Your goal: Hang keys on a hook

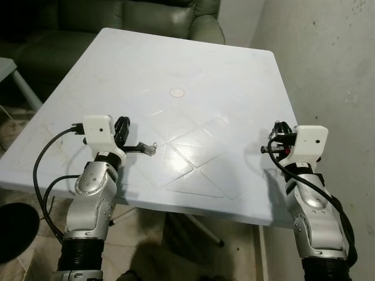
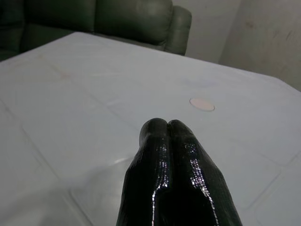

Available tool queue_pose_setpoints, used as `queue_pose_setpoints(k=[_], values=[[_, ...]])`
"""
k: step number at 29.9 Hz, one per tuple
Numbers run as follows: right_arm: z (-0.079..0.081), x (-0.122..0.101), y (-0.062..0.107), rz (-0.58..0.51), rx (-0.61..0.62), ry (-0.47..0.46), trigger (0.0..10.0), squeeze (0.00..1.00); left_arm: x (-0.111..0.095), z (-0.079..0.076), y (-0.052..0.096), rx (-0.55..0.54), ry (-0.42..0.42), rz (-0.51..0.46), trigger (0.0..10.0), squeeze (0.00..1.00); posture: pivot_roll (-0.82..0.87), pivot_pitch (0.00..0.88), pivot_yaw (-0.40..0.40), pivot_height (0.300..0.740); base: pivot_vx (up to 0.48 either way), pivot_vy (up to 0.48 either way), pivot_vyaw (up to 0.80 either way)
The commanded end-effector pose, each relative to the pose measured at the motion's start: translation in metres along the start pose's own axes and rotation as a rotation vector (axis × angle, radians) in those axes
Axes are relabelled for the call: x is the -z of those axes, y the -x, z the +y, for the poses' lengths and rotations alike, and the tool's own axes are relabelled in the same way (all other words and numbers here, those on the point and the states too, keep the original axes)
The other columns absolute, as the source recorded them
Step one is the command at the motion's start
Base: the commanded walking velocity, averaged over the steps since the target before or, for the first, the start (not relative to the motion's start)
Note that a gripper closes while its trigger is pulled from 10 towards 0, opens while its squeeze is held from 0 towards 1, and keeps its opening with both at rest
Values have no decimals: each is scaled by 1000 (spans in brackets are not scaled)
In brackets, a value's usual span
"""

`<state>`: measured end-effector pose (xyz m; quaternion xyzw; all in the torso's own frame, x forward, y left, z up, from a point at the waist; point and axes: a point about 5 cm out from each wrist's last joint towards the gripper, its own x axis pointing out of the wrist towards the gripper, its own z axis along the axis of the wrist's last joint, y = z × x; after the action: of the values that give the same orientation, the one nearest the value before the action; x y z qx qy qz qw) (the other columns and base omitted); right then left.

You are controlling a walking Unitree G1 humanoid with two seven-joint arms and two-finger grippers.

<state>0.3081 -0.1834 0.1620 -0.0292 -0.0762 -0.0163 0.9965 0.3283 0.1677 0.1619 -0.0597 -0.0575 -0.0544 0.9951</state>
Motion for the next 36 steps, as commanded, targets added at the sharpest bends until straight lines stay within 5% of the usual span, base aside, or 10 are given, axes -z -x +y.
queue_pose_setpoints(k=[1, 27, 36], values=[[-2, 1, -1, 7, 3, -3, 10000, 0, -6, -3, -5, 26, -15, -15, 10000, 0, -26, 68, -37, 740, 0, 0, -750], [7, 0, -15, -21, -32, 27, 10000, 0, -4, -2, -13, 9, -13, -12, 10000, 0, -5, 26, -39, 740, 0, 0, -754], [7, 0, -15, -16, -44, 33, 10000, 0, -3, -2, -13, -3, -6, -10, 10000, 0, -4, 32, -47, 740, 0, 412, -756]])
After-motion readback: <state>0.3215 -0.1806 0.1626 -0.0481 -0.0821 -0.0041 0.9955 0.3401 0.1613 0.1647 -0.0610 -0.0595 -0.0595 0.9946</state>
